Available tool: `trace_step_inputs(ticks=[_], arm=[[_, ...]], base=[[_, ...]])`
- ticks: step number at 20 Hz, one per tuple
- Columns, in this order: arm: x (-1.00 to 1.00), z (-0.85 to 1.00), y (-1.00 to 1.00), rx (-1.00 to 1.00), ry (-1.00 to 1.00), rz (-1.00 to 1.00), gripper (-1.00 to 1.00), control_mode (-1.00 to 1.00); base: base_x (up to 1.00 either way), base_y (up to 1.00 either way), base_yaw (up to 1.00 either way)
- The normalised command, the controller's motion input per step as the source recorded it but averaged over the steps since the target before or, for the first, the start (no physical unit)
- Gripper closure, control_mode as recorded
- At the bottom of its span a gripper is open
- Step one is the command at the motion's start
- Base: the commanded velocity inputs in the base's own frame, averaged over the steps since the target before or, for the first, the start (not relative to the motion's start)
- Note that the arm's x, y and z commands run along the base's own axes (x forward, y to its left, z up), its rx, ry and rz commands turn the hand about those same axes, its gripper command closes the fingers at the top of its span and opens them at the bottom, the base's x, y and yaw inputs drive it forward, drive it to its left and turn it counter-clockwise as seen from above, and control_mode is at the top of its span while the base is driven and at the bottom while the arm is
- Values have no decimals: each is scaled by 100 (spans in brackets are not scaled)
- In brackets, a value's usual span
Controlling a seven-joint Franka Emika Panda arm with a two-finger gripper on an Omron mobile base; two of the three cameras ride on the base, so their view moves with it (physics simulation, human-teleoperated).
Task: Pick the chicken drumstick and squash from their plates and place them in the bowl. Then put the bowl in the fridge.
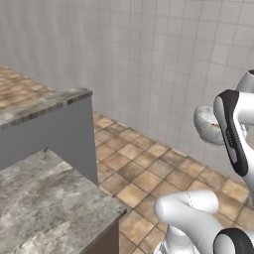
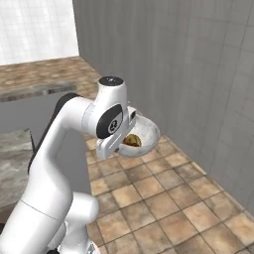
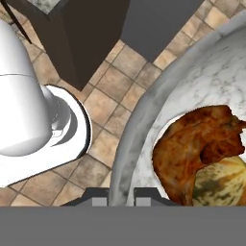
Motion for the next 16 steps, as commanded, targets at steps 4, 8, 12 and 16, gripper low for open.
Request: trace_step_inputs(ticks=[4,8,12,16], arm=[[0,0,0,0,0,0,100,100],[0,0,0,0,0,0,100,100],[0,0,0,0,0,0,100,100],[0,0,0,0,0,0,100,100]], base=[[68,-35,21],[69,-32,24],[64,-44,13],[48,-67,0]])
